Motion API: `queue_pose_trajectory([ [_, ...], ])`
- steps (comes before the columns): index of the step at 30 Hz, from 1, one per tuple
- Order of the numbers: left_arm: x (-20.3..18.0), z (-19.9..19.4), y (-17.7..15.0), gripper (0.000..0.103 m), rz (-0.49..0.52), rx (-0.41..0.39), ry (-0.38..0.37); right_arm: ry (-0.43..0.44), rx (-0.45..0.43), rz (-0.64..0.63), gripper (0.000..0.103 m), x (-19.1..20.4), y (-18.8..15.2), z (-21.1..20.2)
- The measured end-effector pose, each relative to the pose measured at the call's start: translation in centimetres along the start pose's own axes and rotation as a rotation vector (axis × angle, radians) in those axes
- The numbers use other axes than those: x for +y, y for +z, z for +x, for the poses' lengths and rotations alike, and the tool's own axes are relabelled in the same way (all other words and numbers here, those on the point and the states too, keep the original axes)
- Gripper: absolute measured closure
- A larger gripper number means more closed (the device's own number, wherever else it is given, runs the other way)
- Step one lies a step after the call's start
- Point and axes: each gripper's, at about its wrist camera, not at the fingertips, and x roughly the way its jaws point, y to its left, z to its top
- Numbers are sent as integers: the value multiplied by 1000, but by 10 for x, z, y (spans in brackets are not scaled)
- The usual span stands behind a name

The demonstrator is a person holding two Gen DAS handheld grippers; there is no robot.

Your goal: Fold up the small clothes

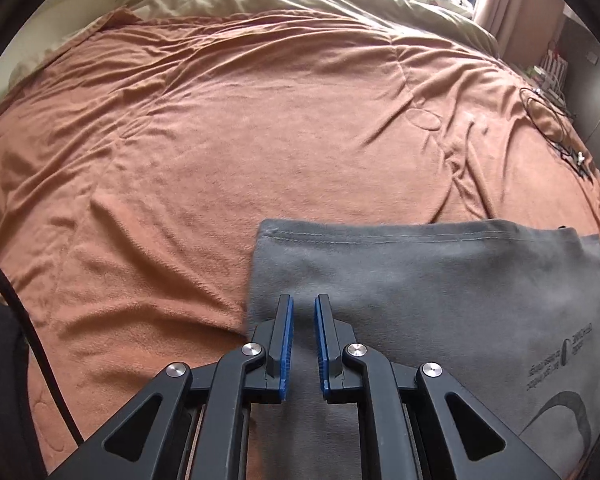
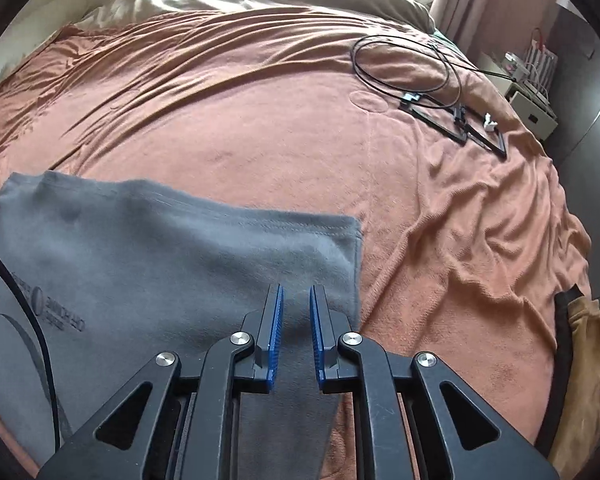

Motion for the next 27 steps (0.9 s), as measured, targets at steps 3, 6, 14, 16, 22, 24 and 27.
queue_pose_trajectory([
  [3,-23,-1,4,92,31,7,-43,53,0,-1,94,10,6,-2],
  [6,-44,5,9,92,34,16,-81,89,16,-14,94,20,10,6],
  [14,-92,29,25,92,17,55,-187,214,86,32,94,36,34,55],
  [16,-100,34,28,92,2,64,-206,237,96,58,94,38,38,68],
  [22,-125,39,32,92,20,68,-251,259,105,129,94,41,57,106],
  [24,-134,42,34,92,30,72,-263,244,91,139,94,43,63,110],
  [27,-145,50,38,92,46,80,-258,241,64,156,94,41,66,104],
])
